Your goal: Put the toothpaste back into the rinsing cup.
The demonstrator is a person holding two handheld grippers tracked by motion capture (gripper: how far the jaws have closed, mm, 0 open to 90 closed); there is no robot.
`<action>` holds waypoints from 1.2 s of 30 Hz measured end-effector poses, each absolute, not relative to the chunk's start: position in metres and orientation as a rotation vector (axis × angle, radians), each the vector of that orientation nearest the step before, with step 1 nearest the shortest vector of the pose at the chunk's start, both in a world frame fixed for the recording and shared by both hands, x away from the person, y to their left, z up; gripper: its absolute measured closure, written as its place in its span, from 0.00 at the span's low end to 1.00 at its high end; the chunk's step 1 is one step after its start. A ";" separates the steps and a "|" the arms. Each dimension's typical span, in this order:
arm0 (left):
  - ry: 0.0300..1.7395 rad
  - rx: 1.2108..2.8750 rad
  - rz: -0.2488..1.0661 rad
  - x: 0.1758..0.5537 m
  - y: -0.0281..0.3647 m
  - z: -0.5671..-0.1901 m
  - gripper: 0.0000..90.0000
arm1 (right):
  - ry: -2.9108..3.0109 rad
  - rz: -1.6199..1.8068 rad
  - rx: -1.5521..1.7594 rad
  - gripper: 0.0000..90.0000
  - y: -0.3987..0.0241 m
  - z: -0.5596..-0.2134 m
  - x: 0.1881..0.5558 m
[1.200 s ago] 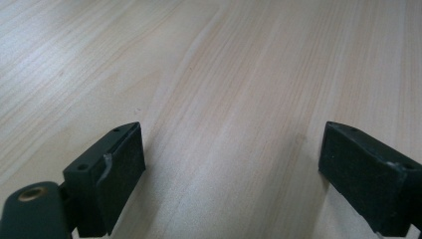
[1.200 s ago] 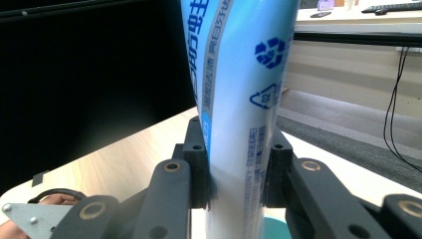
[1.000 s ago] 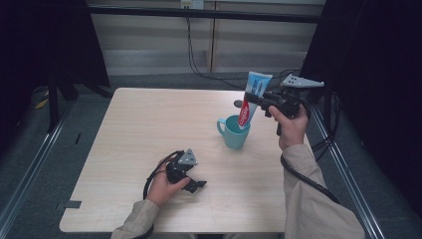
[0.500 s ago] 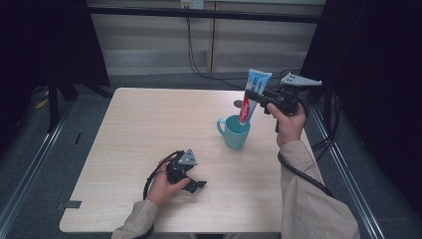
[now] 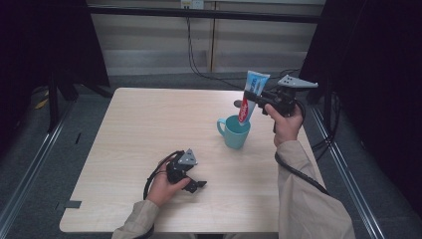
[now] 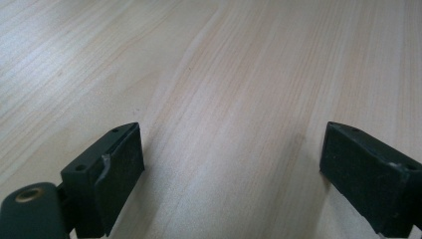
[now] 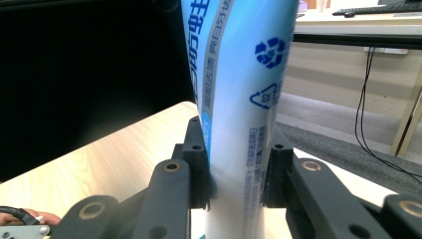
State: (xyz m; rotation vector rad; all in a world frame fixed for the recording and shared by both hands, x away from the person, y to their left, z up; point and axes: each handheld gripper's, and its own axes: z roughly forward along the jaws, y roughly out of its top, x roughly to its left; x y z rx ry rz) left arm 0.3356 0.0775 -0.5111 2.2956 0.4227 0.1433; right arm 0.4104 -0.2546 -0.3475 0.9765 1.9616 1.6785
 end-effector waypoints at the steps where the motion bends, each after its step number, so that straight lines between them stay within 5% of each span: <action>1: 0.423 2.295 0.143 0.336 0.078 -0.511 0.11 | 1.961 1.677 0.979 0.79 -0.254 -0.348 0.410; 36: 0.425 2.294 0.141 0.335 0.077 -0.511 0.11 | 1.999 1.646 1.031 0.78 -0.240 -0.400 0.416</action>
